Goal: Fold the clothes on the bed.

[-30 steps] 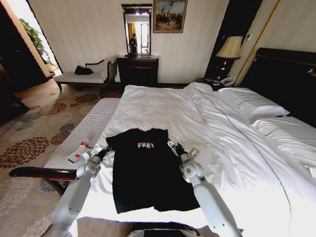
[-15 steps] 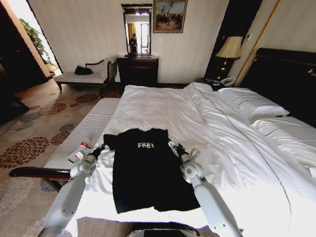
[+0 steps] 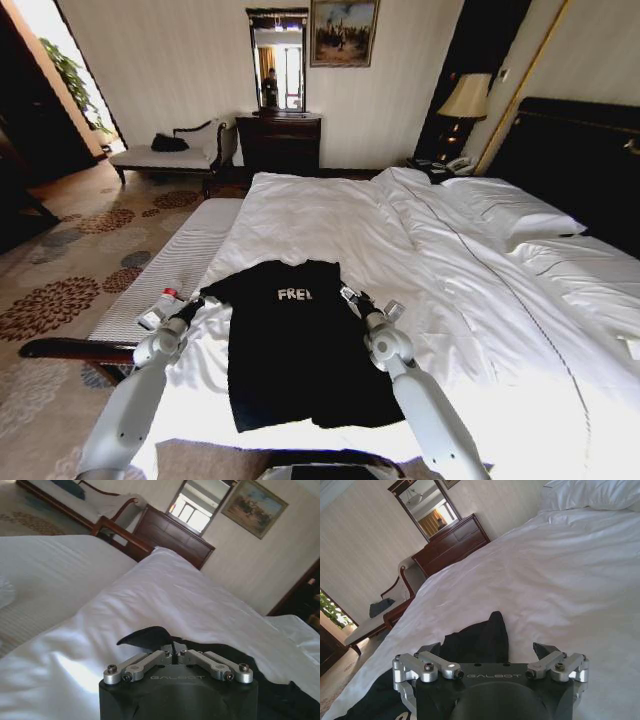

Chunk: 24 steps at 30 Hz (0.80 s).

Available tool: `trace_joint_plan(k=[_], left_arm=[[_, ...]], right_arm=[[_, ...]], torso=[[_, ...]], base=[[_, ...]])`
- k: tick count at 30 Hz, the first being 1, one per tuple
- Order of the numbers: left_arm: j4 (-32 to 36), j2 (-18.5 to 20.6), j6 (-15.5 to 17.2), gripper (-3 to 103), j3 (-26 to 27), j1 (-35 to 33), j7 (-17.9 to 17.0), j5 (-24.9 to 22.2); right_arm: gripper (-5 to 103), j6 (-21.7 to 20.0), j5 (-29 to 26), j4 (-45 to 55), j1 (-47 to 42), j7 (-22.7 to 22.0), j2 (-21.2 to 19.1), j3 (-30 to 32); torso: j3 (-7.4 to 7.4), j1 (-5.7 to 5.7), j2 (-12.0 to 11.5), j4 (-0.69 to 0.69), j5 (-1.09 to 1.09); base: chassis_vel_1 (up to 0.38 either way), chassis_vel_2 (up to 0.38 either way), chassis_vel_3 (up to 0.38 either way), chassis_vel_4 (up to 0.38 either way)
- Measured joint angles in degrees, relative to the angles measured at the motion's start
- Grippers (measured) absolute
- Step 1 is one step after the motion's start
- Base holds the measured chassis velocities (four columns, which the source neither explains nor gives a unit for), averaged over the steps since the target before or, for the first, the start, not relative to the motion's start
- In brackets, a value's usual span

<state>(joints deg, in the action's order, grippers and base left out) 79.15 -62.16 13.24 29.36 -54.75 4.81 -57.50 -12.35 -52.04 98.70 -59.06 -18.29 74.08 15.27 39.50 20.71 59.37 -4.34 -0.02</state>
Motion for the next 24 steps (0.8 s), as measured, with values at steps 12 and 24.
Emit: trace_joint_plan(k=[12, 24], left_arm=[[4.39, 1.62, 0.05, 0, -11.74, 5.74, -0.95, 1.32], [0.52, 0.30, 0.08, 0, -18.36, 9.26, -1.10, 5.04]], right_arm=[[100, 0.05, 0.30, -0.31, -0.21, 0.08, -0.11, 0.03], [100, 0.06, 1.12, -1.24, -0.03, 0.09, 0.52, -0.26]], torso=[[0.00, 0.00, 0.00, 0.01, 0.00], [0.00, 0.00, 0.00, 0.01, -0.01]], base=[[0.000, 0.000, 0.000, 0.000], [0.000, 0.000, 0.000, 0.000]])
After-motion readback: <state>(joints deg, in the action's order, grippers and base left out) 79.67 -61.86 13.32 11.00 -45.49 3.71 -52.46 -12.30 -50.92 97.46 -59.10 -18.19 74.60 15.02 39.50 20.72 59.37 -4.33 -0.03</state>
